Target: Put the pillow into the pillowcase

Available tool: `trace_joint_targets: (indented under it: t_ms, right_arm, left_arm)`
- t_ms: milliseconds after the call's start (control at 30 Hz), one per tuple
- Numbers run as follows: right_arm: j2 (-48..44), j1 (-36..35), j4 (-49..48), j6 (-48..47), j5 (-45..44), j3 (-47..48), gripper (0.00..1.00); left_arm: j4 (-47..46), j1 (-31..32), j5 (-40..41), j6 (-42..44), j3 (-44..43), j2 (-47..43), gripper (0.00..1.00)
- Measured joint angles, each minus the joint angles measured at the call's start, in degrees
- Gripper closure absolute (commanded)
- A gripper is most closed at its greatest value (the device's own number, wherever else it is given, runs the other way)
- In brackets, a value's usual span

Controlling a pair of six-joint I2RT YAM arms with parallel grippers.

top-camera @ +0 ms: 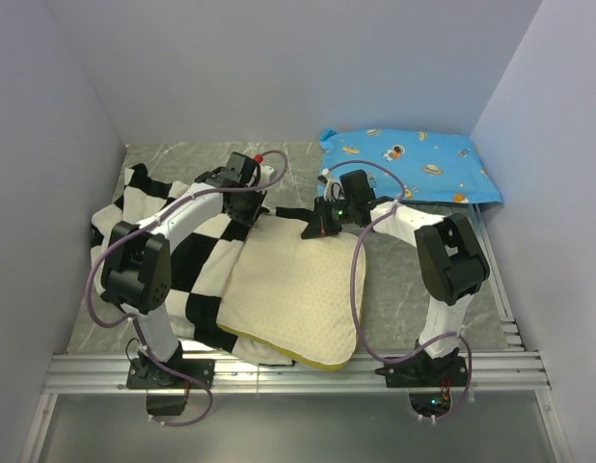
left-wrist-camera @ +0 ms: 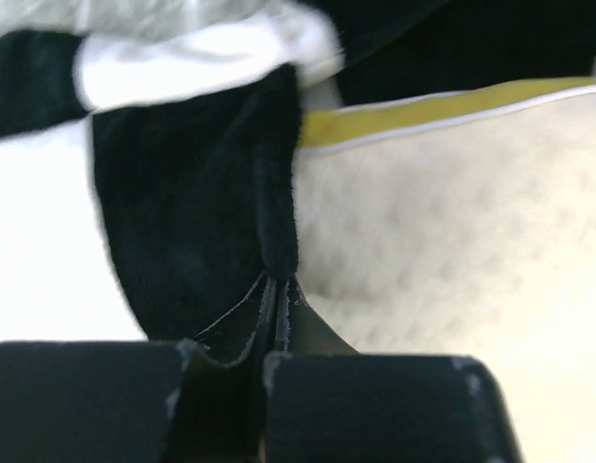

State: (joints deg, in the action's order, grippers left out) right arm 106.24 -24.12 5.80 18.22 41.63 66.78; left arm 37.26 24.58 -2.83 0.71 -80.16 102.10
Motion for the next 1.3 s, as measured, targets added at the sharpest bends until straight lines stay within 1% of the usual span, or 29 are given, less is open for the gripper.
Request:
trace_joint_targets:
  t_ms: [133, 300, 433, 533, 600, 700, 800, 867, 900, 933, 967, 1000, 1033, 1067, 1167, 1300]
  right_arm:
    - [0.2, 0.02, -0.55, 1.38, 0.17, 0.0, 1.0]
    - [1.57, 0.11, -2.58, 5.57, 1.25, 0.07, 1.0]
    - [2.08, 1.36, -4.11, 11.32, 2.62, 0.04, 1.0]
    - [2.08, 3.04, -7.1, 15.67, 4.42, -0.44, 1.0]
    - [2.08, 4.31, -9.53, 17.97, 4.98, -1.16, 1.0]
    - [2.08, 5.55, -13.18, 20.33, 4.68, -2.38, 1.0]
    - [2.08, 5.92, -15.76, 21.44, 3.58, -2.49, 1.0]
    - [2.29, 5.95, -17.2, 21.75, 3.06, -2.05, 1.0]
    - [2.82, 5.9, -17.66, 21.81, 2.99, -1.31, 0.91]
    - [3.28, 5.88, -17.92, 21.81, 3.02, -0.68, 0.81]
    - [3.91, 5.88, -17.81, 21.81, 3.08, 0.17, 0.58]
    - [4.35, 5.88, -17.03, 21.57, 3.04, 1.11, 0.48]
    - [4.48, 5.88, -16.63, 21.0, 2.78, 1.53, 0.41]
    - [4.44, 5.88, -15.78, 19.98, 2.75, 1.97, 0.35]
    - [1.88, 6.01, -9.88, 13.84, 1.77, 2.32, 0.3]
    - [-6.05, 5.22, 1.07, 3.34, -0.66, 2.23, 0.31]
  left_arm:
    - [0.44, 1.4, -6.29, 0.31, -1.88, 0.81, 1.0]
    - [-1.03, 8.5, -17.99, 0.81, -2.91, 0.74, 1.0]
    - [-3.78, 10.88, -27.12, -0.48, -1.97, 0.11, 1.0]
    - [-4.94, 10.47, -30.97, -0.76, -1.55, -0.15, 1.0]
    - [-6.69, 9.18, -32.11, -1.03, -0.83, -0.26, 0.96]
    - [-8.15, 5.95, -31.78, -1.62, -0.37, -0.26, 0.91]
    - [-8.52, 1.66, -30.77, -1.29, -1.44, 0.02, 0.89]
    - [-8.46, -1.27, -29.86, -0.07, -3.32, 0.92, 0.73]
    - [-8.07, -2.34, -29.79, 0.46, -4.46, 1.49, 0.59]
    - [-7.8, -3.23, -29.81, 0.96, -5.7, 2.05, 0.52]
    - [-7.13, -4.07, -30.47, 1.53, -6.97, 2.6, 0.46]
    - [-6.58, -4.63, -31.21, 1.84, -7.61, 2.75, 0.36]
    - [-6.03, -5.09, -32.04, 2.1, -7.72, 2.64, 0.29]
    - [-5.09, -5.42, -32.63, 2.27, -7.72, 2.1, 0.29]
    - [-0.7, -5.9, -32.74, 2.95, -5.86, -1.66, 0.28]
    - [5.7, -5.9, -29.38, 5.6, 2.99, -14.67, 0.31]
